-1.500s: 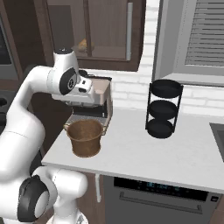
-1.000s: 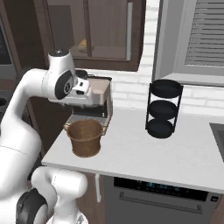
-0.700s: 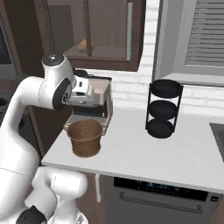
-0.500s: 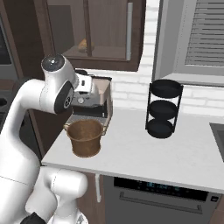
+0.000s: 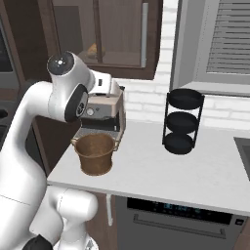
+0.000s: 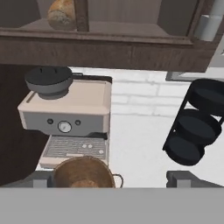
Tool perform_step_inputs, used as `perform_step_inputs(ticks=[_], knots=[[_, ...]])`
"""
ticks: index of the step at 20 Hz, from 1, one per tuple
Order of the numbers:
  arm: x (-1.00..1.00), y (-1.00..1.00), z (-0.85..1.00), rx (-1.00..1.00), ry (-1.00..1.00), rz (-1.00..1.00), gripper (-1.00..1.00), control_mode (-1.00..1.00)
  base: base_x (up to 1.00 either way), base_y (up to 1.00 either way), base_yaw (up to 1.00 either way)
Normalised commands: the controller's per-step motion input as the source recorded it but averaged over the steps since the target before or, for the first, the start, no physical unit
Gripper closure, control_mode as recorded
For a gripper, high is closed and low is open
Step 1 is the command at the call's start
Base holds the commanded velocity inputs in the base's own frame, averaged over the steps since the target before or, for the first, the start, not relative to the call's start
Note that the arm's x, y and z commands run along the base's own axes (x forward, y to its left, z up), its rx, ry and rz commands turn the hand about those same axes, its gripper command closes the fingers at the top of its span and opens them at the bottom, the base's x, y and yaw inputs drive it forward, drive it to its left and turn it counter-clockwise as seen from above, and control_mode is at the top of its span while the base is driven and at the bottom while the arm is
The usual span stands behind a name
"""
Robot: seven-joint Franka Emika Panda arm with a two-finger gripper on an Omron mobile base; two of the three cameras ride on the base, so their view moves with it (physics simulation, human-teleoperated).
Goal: Open the cabinet, pick up the bread from the cabinet and place it in the basket. Then move the basket to the dining counter.
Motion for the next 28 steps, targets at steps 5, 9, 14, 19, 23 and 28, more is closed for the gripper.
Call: perform_step_inputs(ticks=[5, 9, 14, 19, 23, 28], knots=[[0.00, -0.11, 0.32, 0.00, -0.03, -0.03, -1.00, -1.00, 0.00, 0.00, 0.00], [0.00, -0.18, 0.16, 0.00, -0.01, -0.03, -1.00, -1.00, 0.00, 0.00, 0.00], [0.00, -0.24, 0.05, -0.01, -0.18, -0.02, -1.00, -1.00, 0.00, 0.00, 0.00], [0.09, -0.22, 0.07, 0.00, -0.36, 0.00, -1.00, -1.00, 0.00, 0.00, 0.00], [0.37, -0.01, 0.38, 0.00, -0.16, 0.00, -1.00, -1.00, 0.00, 0.00, 0.00], [0.39, -0.01, 0.64, 0.03, 0.00, -0.02, -1.00, -1.00, 0.00, 0.00, 0.00]])
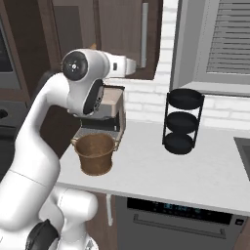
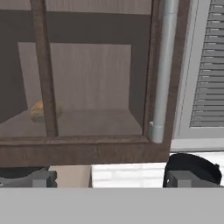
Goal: Open the cabinet, pick up the bread from the cabinet and place it in the basket. Then move the basket to the dining counter.
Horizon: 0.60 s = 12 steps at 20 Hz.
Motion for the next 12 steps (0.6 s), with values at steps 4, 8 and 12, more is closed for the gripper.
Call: perform_step_inputs(ticks=[4, 8, 12], knots=[[0.19, -0.30, 0.54, 0.00, 0.00, -0.02, -1.00, -1.00, 0.00, 0.00, 0.00], [0.30, -0.29, 0.22, 0.01, 0.00, -0.01, -1.00, -1.00, 0.00, 0.00, 0.00], [0.27, -0.28, 0.00, 0.03, -0.01, -0.01, -1.00, -1.00, 0.00, 0.00, 0.00]])
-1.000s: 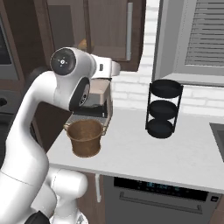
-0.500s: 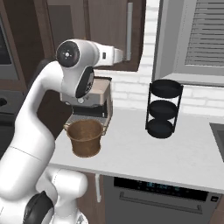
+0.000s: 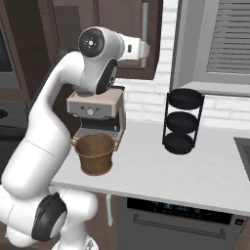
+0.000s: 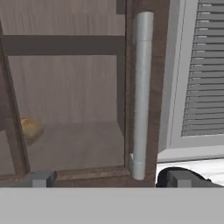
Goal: Open the cabinet, pick up the bread from the cabinet and place it in the basket. Then move the basket to the dining counter.
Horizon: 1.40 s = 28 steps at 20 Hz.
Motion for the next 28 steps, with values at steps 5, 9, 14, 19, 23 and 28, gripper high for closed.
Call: perform_step_inputs(ticks=[5, 9, 14, 19, 23, 28], knots=[[0.28, -0.37, 0.00, 0.06, 0.00, -0.01, -1.00, -1.00, 0.00, 0.00, 0.00], [0.18, -0.17, 0.00, 0.10, 0.00, 0.00, -1.00, -1.00, 0.00, 0.00, 0.00], [0.37, -0.04, 0.01, 0.13, 0.01, 0.00, -1.00, -1.00, 0.00, 0.00, 0.00], [0.45, 0.00, 0.00, 0.14, 0.06, 0.00, -1.00, -1.00, 0.00, 0.00, 0.00], [0.34, -0.01, 0.00, 0.10, 0.01, 0.01, -1.00, -1.00, 0.00, 0.00, 0.00], [0.26, -0.03, 0.06, 0.10, 0.00, 0.05, -1.00, -1.00, 0.00, 0.00, 0.00]])
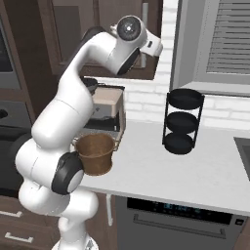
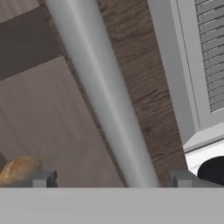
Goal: Open the cabinet, pick up the bread from the cabinet and place it in the basket. Then move the basket to the dining counter.
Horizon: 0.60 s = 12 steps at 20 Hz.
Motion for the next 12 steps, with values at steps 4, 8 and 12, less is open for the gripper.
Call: perform_step_inputs(ticks=[4, 8, 12], knots=[[0.21, 0.00, 0.00, 0.07, -0.03, 0.07, -1.00, -1.00, 0.00, 0.00, 0.00], [0.25, 0.00, 0.00, 0.04, -0.06, 0.08, -1.00, -1.00, 0.00, 0.00, 0.00], [0.06, 0.00, 0.00, 0.01, -0.13, 0.08, -1.00, -1.00, 0.00, 0.00, 0.00]])
